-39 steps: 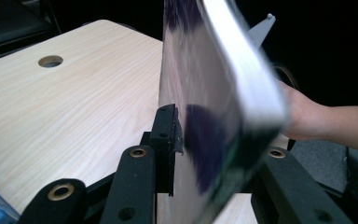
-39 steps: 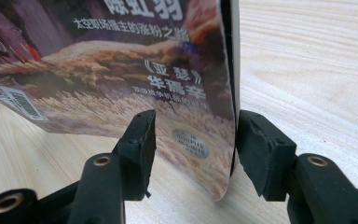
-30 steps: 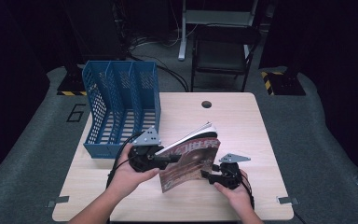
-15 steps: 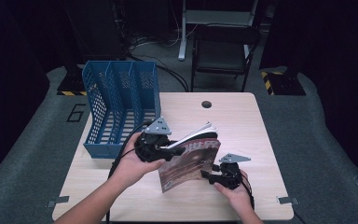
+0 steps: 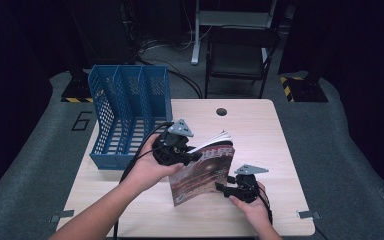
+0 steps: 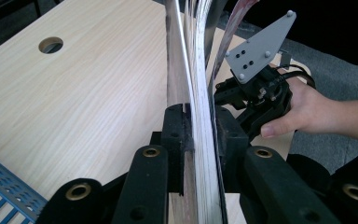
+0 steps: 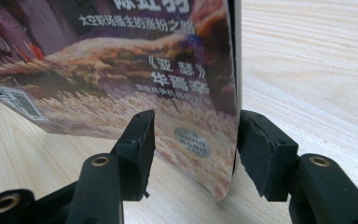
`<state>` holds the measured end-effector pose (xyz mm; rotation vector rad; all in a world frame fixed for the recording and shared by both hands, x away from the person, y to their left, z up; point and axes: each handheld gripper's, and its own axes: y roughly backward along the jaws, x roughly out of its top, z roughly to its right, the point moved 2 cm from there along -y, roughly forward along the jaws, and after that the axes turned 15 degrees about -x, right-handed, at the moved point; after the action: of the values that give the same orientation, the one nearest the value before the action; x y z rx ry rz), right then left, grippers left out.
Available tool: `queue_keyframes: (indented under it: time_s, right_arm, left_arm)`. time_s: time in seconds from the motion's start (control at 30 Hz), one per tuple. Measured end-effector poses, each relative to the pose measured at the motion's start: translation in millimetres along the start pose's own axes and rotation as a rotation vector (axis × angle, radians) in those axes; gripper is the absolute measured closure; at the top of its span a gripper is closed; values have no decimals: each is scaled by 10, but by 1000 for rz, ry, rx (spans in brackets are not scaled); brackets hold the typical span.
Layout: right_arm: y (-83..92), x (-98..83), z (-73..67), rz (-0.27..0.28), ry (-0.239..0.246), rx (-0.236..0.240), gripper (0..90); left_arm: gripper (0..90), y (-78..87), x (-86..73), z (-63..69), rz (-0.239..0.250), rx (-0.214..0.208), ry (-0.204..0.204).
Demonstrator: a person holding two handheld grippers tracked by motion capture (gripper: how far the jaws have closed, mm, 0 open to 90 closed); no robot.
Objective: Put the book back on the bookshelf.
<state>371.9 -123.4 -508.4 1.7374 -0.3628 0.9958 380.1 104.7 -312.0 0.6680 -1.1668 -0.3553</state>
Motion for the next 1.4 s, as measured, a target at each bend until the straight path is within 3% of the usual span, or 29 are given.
queue_keyframes:
  time_s: [0.83, 1.4]
  right_arm:
    - [-23, -11, -7, -14, 11, 12, 469]
    - [-24, -18, -15, -23, 4, 13, 468]
  left_arm:
    - [826, 12, -64, 49, -54, 7, 0]
    - [834, 26, -25, -5, -93, 5, 5]
